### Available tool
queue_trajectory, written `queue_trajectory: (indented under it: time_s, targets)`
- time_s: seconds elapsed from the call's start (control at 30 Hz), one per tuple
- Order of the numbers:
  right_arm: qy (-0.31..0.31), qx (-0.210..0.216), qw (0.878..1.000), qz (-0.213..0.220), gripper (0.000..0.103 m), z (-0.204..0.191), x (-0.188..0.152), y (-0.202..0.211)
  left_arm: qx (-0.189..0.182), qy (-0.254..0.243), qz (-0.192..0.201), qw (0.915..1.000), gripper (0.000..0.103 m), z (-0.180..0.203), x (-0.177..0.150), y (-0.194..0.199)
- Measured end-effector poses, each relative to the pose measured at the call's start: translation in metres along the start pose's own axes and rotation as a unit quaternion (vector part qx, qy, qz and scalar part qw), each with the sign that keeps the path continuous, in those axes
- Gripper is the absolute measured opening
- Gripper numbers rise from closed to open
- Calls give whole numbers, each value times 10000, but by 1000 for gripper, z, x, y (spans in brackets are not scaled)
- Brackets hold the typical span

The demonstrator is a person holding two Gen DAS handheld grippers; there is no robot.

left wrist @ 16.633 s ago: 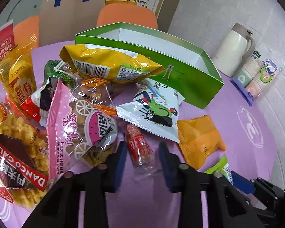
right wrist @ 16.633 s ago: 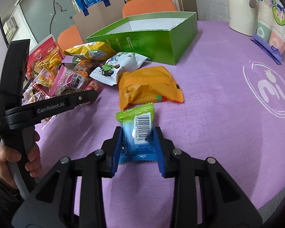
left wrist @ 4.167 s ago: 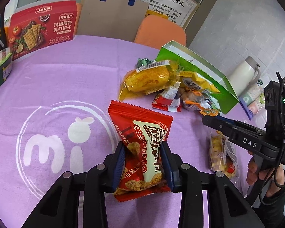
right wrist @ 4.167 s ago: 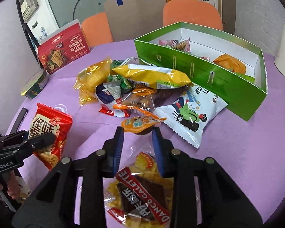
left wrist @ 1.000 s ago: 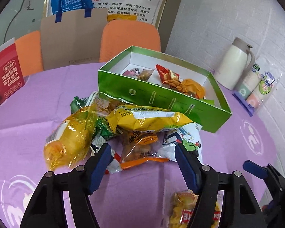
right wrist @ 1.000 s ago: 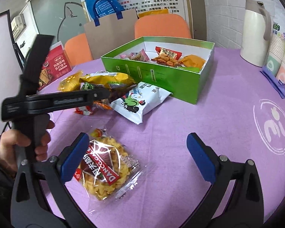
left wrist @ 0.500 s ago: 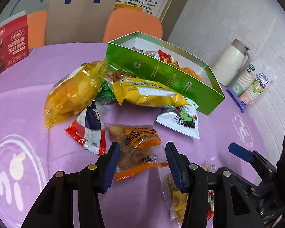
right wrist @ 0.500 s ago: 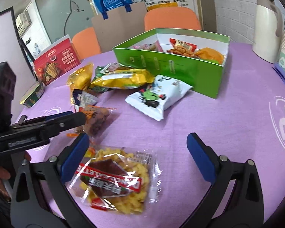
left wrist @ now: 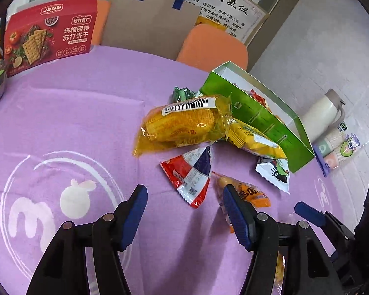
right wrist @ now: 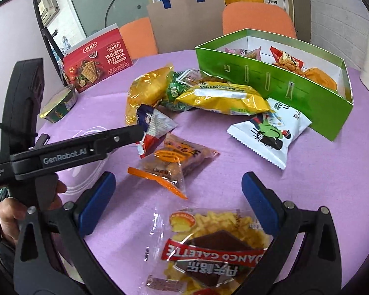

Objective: Organize snacks
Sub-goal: 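Grasp the red-white-blue packet with the left tool while the right tool grasps the orange peanut pouch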

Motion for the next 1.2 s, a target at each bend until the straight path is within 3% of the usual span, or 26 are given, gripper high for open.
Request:
queue_trajectory:
  time_s: [0.13,0.37,0.47,0.53,0.63,0.73,0.8,0.97,1.07,1.2]
  targets:
    - [-17,-54,9999,-109,100,-6,3,-9,42,-263,-156,9995,65,7,15,-20]
    - [-252,-66,9987,-430,83,-2,2,-28,166,-425,-351,9983,64,3,31,-47]
    - [-368,49,9981,-499,76,-1,3,-32,196,-493,-360,9979,51,0,28,-50]
    - [-376,101,9980,-499,69,-3,4,-31,148,-437,-362,9983,49,-2,26,-45]
    - [-343,148,9980,-518,68,-8,4,-33,379,-346,-235,9984,48,-6,19,-32]
    - [-363,248,9974,-563,68,-15,3,-33,378,-103,-84,9992,49,-14,8,-13]
    - [-421,192,9972,-581,76,-16,4,-35,427,39,-21,9991,50,-21,-2,-3]
    - [-717,-13,9956,-602,76,-15,11,-37,377,481,70,9981,56,-36,-15,19]
    - [-830,-152,9949,-554,76,-14,14,-40,514,395,132,9978,56,-38,-17,27]
    - [-696,-242,9960,-496,63,-17,11,-42,397,435,80,9982,56,-37,-22,32]
Point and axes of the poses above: each gripper's, at about its wrist camera, not at the fingertips, and y roughly against the way its jaws point, z to its right, x to its top, the point moved 3 cm from there along -y, roughly the way its jaws point, and after that the axes turned 13 degrees about -x, right-handed, at the moved point
